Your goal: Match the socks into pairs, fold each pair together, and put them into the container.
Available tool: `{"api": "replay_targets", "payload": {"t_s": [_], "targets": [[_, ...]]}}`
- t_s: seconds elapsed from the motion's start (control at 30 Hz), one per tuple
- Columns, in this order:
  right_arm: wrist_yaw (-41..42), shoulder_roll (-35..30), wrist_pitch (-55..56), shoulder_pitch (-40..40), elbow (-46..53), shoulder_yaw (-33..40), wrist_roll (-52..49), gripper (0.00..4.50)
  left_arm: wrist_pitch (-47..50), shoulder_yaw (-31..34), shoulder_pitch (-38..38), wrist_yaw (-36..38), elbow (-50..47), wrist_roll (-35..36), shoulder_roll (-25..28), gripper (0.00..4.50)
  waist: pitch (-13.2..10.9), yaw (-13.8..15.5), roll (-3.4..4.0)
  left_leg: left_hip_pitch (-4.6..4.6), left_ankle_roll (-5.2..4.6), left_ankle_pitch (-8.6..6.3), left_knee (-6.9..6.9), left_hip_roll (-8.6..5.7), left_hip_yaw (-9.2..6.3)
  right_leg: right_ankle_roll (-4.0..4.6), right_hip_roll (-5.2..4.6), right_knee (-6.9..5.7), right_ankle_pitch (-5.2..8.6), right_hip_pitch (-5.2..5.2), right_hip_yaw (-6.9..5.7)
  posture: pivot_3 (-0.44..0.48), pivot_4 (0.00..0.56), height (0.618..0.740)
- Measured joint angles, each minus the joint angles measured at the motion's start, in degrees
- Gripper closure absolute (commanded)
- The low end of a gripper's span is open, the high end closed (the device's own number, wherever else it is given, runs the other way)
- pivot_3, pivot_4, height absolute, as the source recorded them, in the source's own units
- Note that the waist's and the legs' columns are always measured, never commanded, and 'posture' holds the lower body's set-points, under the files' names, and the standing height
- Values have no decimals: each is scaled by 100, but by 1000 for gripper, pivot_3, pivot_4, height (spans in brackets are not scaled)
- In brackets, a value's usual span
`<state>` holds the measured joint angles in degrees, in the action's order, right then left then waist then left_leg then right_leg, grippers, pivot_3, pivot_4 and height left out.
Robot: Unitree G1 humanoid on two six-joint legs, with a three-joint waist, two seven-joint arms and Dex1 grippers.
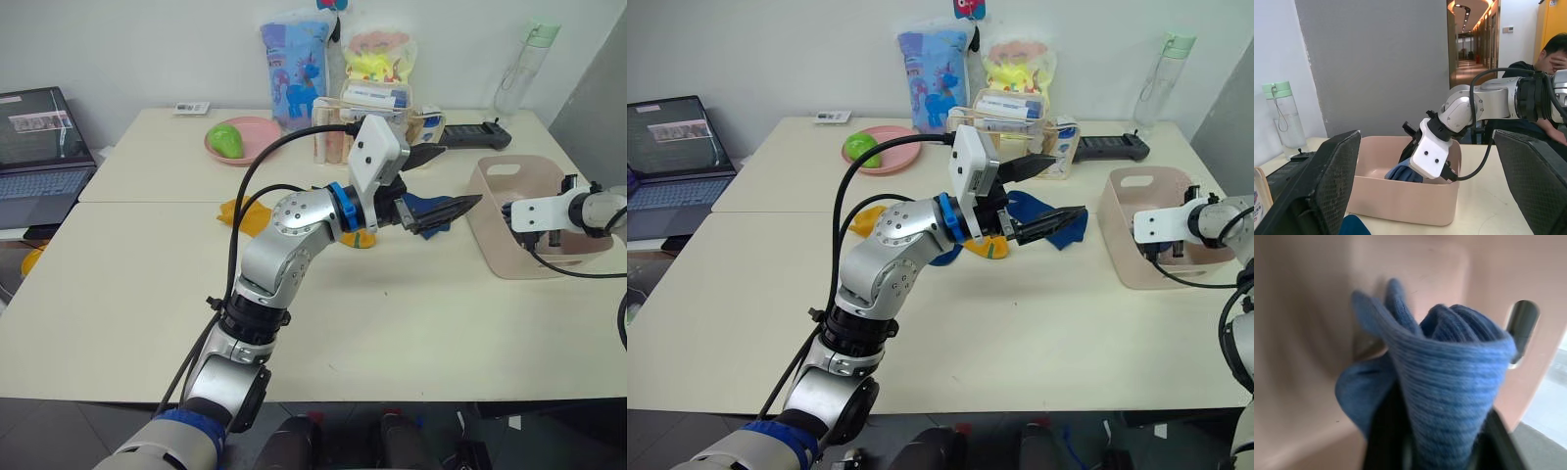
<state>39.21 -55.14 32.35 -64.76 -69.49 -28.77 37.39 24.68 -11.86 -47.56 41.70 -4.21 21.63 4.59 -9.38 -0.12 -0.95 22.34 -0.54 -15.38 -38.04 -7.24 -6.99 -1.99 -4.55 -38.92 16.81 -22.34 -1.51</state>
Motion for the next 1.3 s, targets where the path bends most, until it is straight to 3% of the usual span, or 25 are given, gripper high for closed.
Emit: {"api": "replay_targets", "payload": {"t_s": [0.23,0.47,0.93,1.13,1.3], "targets": [[431,5,-81,-40,-25,25,-34,103,-3,16,0,3,1,2,20,0,0,0,0,-1,0,0,1,0,4,0,1,-2,0,-3,6,0,150,740],[1233,2,-157,-140,-25,69,-91,42,-5,20,-2,18,10,9,7,0,0,-1,1,0,0,0,4,1,12,0,2,-4,0,-9,14,0,150,740],[3362,-444,-400,-1372,203,283,-328,42,-68,98,-30,150,191,13,66,0,0,2,2,8,1,-2,9,2,24,-1,7,-6,-1,-32,32,0,150,740],[3295,-327,-578,-1511,295,519,-531,42,-68,99,11,163,184,15,137,0,0,-5,2,5,0,-2,9,7,49,-5,13,-14,-7,-40,61,0,150,740],[2156,393,-1012,-1091,846,1557,-1496,42,-67,245,103,136,138,-2,514,0,1,-29,0,17,1,-3,12,41,83,9,39,-16,-22,-72,83,0,150,740]]}}
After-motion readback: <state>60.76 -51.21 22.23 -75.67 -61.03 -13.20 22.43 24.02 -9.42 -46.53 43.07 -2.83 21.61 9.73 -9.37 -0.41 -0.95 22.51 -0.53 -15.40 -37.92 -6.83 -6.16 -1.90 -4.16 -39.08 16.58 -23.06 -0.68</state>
